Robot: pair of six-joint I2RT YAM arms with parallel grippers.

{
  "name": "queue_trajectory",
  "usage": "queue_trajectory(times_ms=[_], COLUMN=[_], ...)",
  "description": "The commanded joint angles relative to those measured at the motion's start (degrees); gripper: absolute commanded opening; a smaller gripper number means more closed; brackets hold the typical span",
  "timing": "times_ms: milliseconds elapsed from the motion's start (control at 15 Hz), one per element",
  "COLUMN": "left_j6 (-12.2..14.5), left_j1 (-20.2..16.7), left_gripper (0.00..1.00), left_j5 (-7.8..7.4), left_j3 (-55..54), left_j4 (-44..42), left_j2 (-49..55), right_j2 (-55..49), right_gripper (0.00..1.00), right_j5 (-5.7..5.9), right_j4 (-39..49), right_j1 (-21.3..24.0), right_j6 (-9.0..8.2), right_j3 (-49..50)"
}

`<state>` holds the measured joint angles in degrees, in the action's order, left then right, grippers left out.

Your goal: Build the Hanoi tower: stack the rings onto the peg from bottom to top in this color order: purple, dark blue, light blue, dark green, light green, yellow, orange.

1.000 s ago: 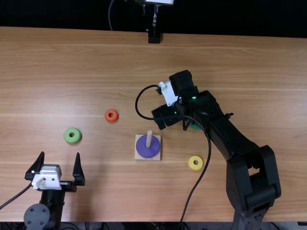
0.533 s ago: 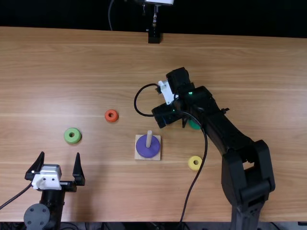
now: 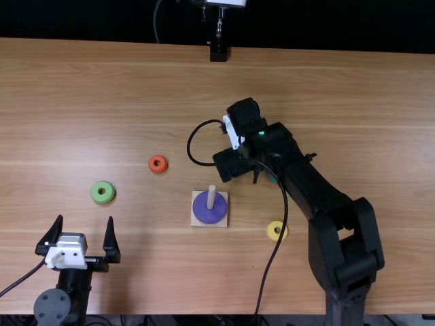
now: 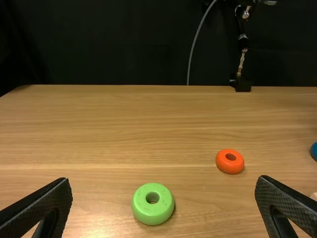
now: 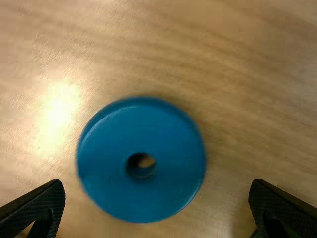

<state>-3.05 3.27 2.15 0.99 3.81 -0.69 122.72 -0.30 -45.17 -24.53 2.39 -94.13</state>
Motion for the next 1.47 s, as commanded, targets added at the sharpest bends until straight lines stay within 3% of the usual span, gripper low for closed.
queue_trajectory(times_ms=[0, 533, 600, 667, 733, 800, 1333, 1400], left_j6=[0.5, 0.5, 0.5, 0.5, 0.5, 0.5, 0.5, 0.5], left_j1=[-0.5, -0.5, -0.5, -0.5, -0.5, -0.5, -0.5, -0.5], left_gripper=[1.00, 1.00, 1.00, 1.00, 1.00, 1.00, 1.00, 1.00], left_j5=[0.06, 0.06, 0.06, 0.06, 0.06, 0.06, 0.06, 0.06], left_j3=[-1.0, -1.0, -1.0, -1.0, -1.0, -1.0, -1.0, -1.0], left_j4=[0.9, 0.9, 0.8, 0.8, 0.9, 0.9, 0.9, 0.9], left_j2=[0.7, 0.7, 0.7, 0.7, 0.7, 0.7, 0.7, 0.7], right_j2=[2.1, 6.4, 6.4, 6.4, 6.4, 6.4, 5.9, 5.6], right_gripper=[1.00, 1.00, 0.83, 0.42, 0.15, 0.00, 0.00, 0.00], right_j5=[0.51, 0.72, 0.61, 0.93, 1.03, 1.14, 1.24, 1.24], right_j4=[-1.0, -1.4, -1.4, -1.3, -1.2, -1.2, -2.0, -3.4], right_j1=[-1.6, -2.9, -2.9, -2.9, -2.9, -2.9, -2.9, -2.9], right_j6=[-1.02, -1.13, -1.13, -1.13, -1.13, -1.13, -1.23, -2.29], right_j3=[-3.2, -5.5, -5.4, -5.2, -5.0, -4.9, -6.0, -6.2])
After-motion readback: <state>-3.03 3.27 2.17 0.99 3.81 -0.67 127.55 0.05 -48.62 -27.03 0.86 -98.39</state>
